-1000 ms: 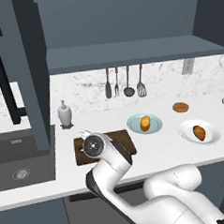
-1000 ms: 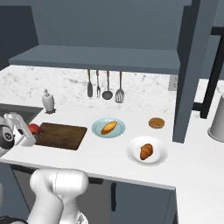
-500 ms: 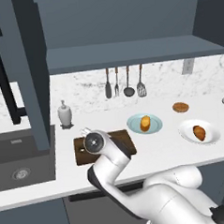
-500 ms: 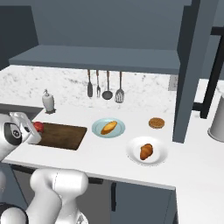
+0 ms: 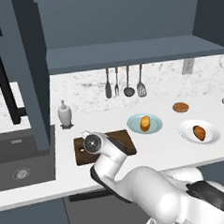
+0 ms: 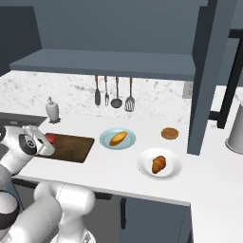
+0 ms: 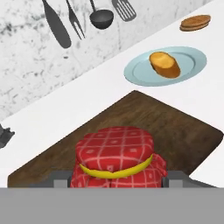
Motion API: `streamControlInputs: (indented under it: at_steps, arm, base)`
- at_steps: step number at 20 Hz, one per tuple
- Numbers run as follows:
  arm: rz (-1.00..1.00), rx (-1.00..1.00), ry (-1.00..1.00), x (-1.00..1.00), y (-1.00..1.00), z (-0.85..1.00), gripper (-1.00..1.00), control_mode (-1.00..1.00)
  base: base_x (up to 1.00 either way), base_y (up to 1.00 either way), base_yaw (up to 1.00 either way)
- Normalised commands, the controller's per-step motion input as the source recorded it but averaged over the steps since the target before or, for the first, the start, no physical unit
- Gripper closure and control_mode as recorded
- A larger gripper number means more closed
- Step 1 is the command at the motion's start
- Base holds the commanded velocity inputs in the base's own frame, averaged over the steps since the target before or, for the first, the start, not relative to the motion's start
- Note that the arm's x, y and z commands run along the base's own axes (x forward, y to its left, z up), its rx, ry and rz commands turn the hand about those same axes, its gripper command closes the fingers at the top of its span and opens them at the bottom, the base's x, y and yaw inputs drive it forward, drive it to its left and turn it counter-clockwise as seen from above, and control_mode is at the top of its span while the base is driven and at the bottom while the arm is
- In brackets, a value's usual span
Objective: From the different types of pastries on the counter, select a croissant and place it on the cutting board. Then retrieve a jar of jam from the cabinet and place it alongside the croissant on the cutting board.
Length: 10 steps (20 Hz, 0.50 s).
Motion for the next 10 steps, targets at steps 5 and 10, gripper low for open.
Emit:
streamControlInputs:
  at_steps: [5, 10]
  arm:
    - [0.0, -0.02, -0.05, 0.23, 0.22, 0.0, 1.0, -1.0]
    - [0.0, 0.0, 0.0, 0.05, 0.49, -0.1, 1.0, -1.0]
  base:
    - [0.0, 0.0, 0.0]
    - [0.0, 0.0, 0.0]
